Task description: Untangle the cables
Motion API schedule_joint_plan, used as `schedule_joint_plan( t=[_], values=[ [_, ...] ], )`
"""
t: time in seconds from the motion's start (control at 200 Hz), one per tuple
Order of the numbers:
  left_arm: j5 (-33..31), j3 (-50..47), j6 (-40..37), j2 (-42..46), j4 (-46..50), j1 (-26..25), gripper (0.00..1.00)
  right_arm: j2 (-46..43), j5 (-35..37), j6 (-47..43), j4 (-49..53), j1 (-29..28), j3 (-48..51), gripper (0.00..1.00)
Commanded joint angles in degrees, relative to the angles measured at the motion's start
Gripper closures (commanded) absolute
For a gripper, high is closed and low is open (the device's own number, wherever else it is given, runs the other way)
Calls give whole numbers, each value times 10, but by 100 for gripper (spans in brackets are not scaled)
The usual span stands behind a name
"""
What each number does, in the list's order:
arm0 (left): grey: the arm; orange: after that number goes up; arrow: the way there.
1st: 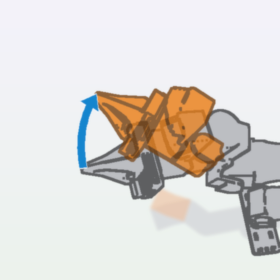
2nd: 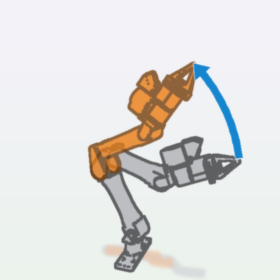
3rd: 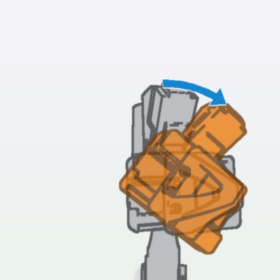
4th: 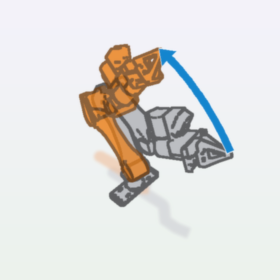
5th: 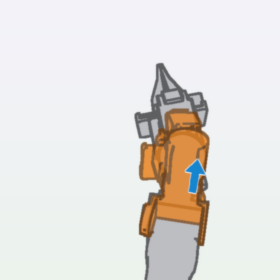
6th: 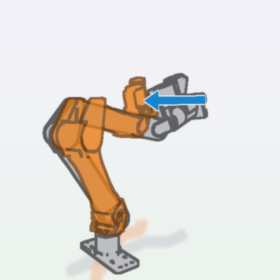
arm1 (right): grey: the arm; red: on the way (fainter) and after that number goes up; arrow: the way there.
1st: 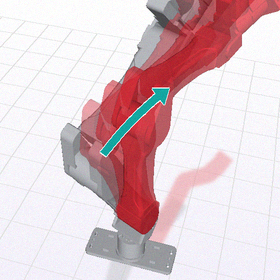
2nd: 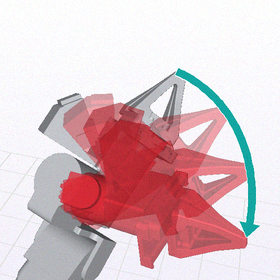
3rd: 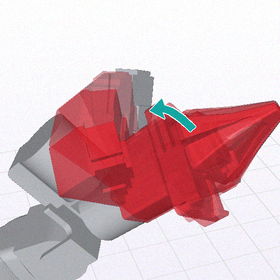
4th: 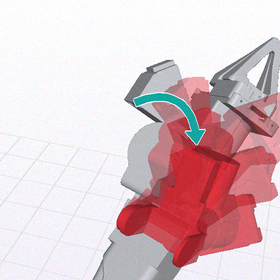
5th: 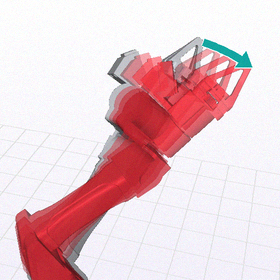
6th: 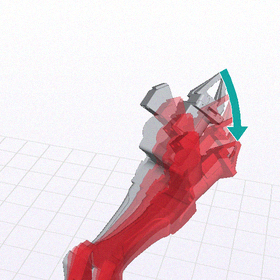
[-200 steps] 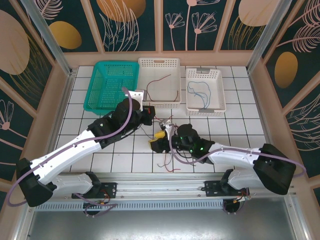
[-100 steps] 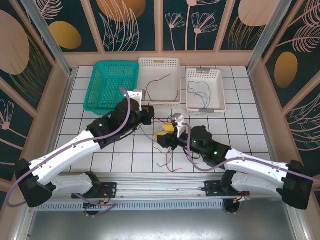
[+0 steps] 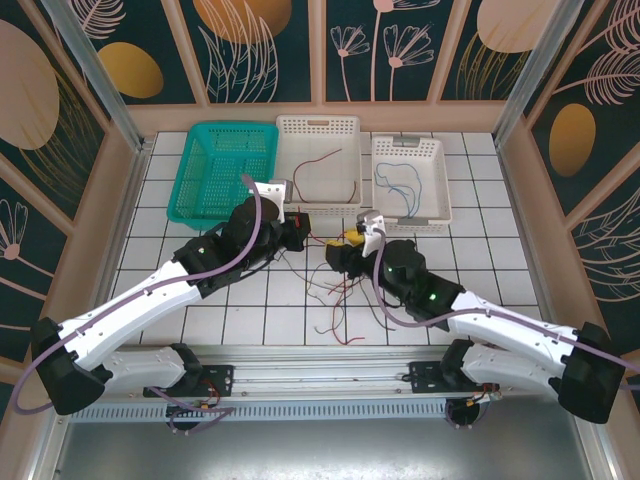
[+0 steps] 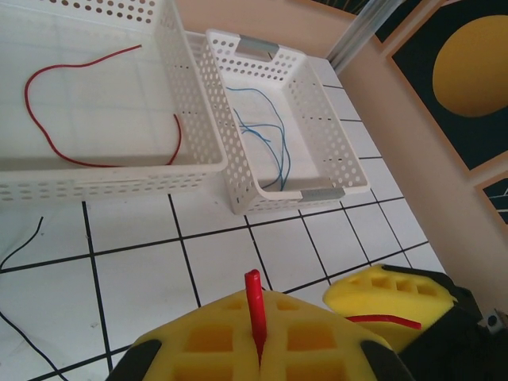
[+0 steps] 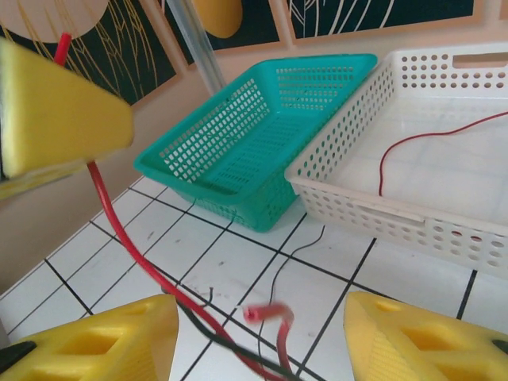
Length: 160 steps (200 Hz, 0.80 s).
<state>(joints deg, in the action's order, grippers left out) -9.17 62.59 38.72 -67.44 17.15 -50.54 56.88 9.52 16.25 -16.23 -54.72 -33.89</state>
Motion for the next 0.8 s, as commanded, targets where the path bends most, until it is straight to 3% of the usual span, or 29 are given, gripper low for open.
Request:
schedule_joint_plan(
  t=[0.0,0.295,0.585,0.795],
  values=[
    [12,3,9,13,-10,2,100,17,-1,18,-29,2,-32,44],
    [21,-1,7,13,-19,2,100,33,11,41,-36,25,-41,62],
    [28,-7,6,20,-24,2,100,42,10,41,-32,30,-51,100],
    [32,-11,1,31,-21,3,100,23,9,53,-28,39,-50,100]
  ],
)
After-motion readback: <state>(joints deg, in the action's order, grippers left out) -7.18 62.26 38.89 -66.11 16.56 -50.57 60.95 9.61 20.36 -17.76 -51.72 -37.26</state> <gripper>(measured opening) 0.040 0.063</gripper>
